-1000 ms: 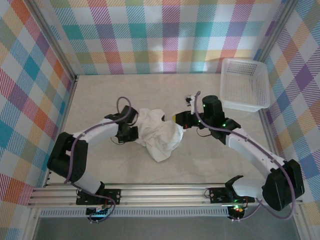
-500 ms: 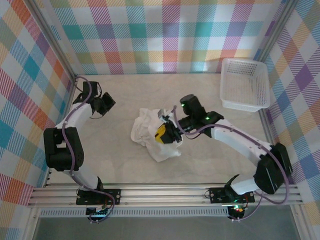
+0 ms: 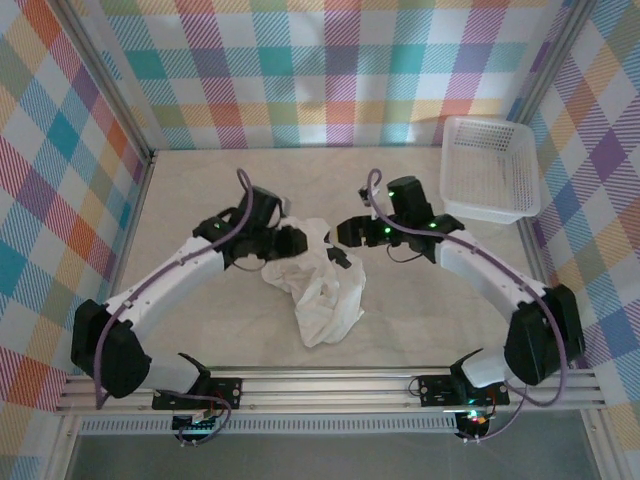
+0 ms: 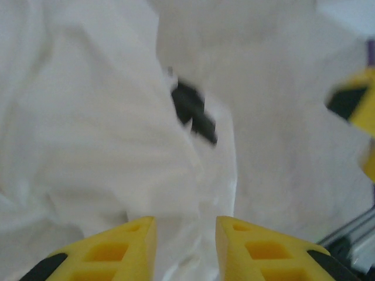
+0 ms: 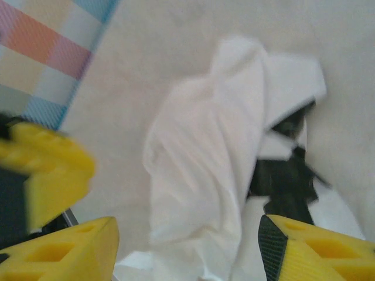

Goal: Fold the inside-out t-shirt

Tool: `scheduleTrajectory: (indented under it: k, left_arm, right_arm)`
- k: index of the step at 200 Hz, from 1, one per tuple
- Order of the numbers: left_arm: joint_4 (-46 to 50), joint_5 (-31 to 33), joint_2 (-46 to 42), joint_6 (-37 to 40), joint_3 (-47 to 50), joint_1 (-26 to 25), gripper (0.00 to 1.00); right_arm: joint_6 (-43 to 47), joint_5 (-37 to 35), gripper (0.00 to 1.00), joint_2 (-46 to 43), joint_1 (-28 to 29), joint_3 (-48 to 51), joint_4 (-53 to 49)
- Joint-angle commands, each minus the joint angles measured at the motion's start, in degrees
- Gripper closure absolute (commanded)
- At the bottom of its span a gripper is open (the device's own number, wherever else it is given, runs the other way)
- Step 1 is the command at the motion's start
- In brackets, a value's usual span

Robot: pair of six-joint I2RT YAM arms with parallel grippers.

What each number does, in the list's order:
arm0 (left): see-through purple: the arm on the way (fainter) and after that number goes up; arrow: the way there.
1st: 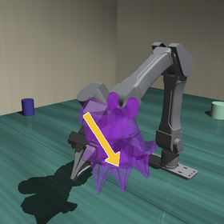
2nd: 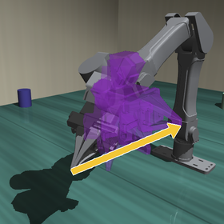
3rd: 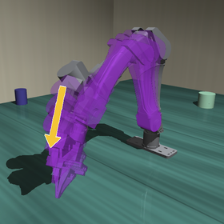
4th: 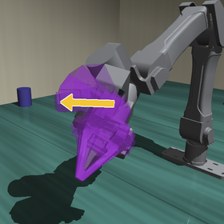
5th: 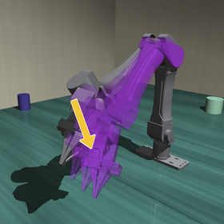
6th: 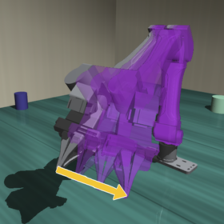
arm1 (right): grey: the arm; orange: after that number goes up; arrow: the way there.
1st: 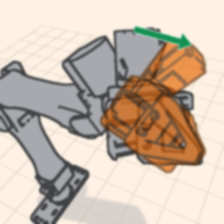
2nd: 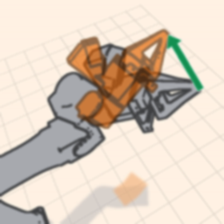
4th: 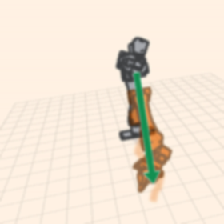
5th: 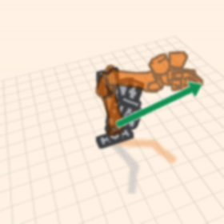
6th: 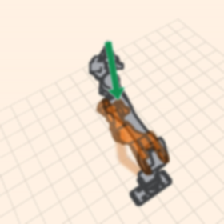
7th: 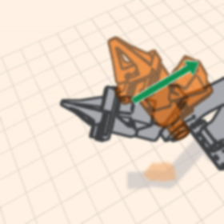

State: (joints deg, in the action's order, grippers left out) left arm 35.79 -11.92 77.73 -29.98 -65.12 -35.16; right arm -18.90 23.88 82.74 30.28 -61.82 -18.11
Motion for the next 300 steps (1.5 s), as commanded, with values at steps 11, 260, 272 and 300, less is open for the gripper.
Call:
scheduleTrajectory:
  k: [11,260,272,300]
  left_arm:
    - [7.9,6.0,-0.8,2.5,4.7,-7.2,0.6]
    - [3.8,7.0,-20.9,-14.6,22.9,-5.9,0.65]
    - [1.4,7.5,-17.2,-15.7,23.6,-7.8,0.6]
    - [-5.6,8.5,-11.3,-14.4,24.3,-8.0,0.33]
  right_arm:
    - [-0.3,-1.2,0.34,2.6,3.8,2.5,-5.3]
    - [-8.3,-10.3,1.0,16.9,4.1,0.7,-5.2]
    - [-8.8,-10.1,1.0,17.0,4.1,0.9,-4.9]
    - [-9.3,-9.6,1.0,16.7,4.1,1.5,-4.7]
